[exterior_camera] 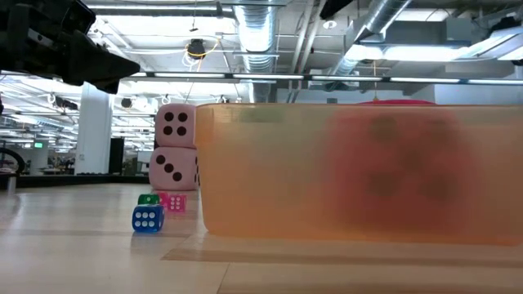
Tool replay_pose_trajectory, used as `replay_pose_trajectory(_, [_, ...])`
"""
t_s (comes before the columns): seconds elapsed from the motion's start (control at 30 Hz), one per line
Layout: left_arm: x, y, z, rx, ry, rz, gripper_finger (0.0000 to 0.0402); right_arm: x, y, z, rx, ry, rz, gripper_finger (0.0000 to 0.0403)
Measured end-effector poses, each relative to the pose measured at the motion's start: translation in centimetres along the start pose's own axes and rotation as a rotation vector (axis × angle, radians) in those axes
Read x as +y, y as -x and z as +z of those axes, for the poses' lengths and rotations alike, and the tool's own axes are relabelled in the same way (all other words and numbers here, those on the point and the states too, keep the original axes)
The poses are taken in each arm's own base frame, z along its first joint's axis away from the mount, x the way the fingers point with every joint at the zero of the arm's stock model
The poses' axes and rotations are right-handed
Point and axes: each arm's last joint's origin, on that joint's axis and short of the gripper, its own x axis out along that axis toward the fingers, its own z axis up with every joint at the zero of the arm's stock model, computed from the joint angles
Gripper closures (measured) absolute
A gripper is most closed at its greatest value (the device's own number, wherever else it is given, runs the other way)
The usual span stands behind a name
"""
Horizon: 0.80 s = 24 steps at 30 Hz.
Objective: Pick & Place Dice
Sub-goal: Put the large blue dice into the orange bin
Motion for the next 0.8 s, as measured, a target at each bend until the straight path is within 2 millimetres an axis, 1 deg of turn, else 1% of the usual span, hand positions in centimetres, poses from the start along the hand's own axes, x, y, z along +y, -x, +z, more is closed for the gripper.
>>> replay_pose_trajectory(0.17, [0.0, 0.0, 0.0, 0.0, 0.0, 0.0, 0.0402, -2.6, -1.4, 0.2, -0.063, -0.018, 0.067, 0.0005])
replay_pose_trajectory(0.3, [0.0, 0.0, 0.0, 0.0, 0.0, 0.0, 0.0401, -4.7, -2.2, -0.1, -0.079, -0.06, 0.026, 0.0006])
replay_pose_trajectory(0.43, [0.0, 0.0, 0.1, -0.006, 0.001, 0.001, 0.0402, -6.1, -2.7, -0.4, -0.077, -0.106, -0.011, 0.0006])
replay_pose_trajectory(0.57, [0.0, 0.0, 0.1, -0.007, 0.008, 0.001, 0.0402, -6.8, -3.3, -0.5, -0.082, -0.126, -0.007, 0.0006])
replay_pose_trajectory(0.8, [0.0, 0.0, 0.1, -0.007, 0.011, 0.0, 0.0402, -6.8, -4.6, -0.6, -0.054, -0.115, 0.03, 0.0006])
